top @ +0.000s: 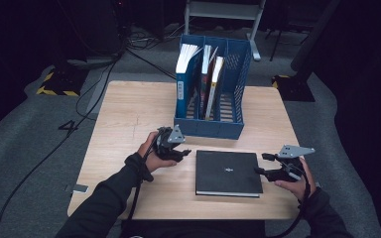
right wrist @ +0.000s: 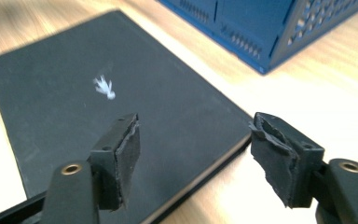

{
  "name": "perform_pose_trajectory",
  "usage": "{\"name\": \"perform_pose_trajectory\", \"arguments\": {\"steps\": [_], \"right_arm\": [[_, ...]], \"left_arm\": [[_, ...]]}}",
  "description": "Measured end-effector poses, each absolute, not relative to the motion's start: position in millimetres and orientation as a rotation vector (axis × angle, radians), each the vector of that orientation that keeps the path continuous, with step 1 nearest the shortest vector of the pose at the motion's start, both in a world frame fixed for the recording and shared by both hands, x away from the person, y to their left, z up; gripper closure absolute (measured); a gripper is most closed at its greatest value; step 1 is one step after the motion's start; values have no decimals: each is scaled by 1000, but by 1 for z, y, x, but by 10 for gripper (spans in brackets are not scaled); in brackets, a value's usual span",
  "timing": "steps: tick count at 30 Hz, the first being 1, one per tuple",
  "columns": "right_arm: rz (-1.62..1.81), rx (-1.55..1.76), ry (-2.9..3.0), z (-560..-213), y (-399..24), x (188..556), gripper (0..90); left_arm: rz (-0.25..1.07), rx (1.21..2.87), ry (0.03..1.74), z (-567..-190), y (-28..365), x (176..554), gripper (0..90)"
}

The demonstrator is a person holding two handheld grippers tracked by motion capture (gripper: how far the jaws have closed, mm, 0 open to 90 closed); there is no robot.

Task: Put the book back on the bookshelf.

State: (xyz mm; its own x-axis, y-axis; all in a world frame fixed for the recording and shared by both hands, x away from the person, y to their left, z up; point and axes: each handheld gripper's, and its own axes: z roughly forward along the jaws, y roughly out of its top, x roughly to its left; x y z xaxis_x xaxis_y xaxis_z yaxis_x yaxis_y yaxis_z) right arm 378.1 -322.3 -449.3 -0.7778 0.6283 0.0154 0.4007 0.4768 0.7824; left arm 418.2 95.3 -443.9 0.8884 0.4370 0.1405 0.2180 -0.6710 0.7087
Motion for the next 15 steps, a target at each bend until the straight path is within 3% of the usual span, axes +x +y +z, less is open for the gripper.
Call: {"name": "perform_pose_trajectory", "arguments": {"steps": [15], "right_arm": [[975,900,2597,-456,-341,356,323]], "left_arm": [[259,2408,494,-487,117,366,271]]}}
